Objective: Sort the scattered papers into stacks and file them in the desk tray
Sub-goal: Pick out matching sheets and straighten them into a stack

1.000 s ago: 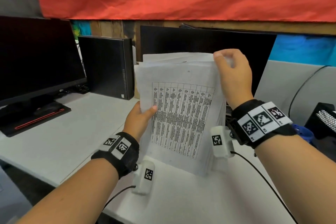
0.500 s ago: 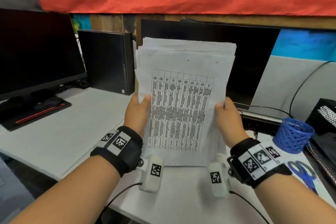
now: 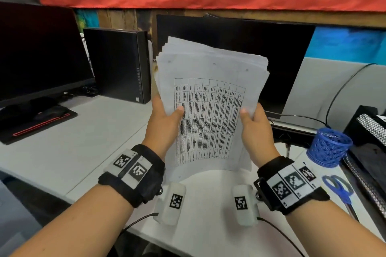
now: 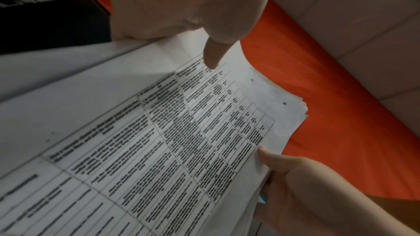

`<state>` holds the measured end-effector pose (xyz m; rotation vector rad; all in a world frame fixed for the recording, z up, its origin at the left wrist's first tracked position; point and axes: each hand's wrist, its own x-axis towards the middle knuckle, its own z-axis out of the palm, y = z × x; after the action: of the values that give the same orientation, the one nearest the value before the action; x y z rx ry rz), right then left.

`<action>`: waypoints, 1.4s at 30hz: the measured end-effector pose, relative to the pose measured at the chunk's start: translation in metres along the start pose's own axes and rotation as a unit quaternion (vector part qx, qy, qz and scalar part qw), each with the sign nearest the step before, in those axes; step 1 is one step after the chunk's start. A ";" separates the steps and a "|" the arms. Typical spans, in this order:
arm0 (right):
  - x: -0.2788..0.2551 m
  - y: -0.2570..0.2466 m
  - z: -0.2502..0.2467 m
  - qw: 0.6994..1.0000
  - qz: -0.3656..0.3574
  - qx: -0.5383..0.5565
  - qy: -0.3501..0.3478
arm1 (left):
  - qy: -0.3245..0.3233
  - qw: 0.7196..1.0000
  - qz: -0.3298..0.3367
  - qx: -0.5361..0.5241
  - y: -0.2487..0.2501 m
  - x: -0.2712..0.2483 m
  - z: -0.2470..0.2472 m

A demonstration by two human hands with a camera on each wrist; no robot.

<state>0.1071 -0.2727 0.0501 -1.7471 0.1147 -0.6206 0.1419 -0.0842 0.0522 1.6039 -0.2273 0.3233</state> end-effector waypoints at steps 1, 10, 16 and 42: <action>0.003 -0.004 0.001 1.000 -0.010 0.001 0.001 | 0.003 1.000 0.006 0.000 0.002 0.002 -0.001; 0.014 -0.004 -0.007 0.997 0.016 0.063 0.041 | 0.025 0.999 -0.031 0.003 -0.023 0.000 -0.013; 0.013 -0.005 -0.014 0.996 0.046 0.067 0.038 | 0.042 0.997 -0.061 0.032 -0.049 -0.003 -0.014; 0.018 0.090 -0.040 0.875 0.453 -0.120 -0.123 | -0.243 0.862 -0.279 0.346 -0.084 -0.016 -0.010</action>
<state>0.1259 -0.3402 -0.0213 -1.7457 0.8083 0.3196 0.1543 -0.0699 -0.0319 2.3611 -0.0072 -0.5267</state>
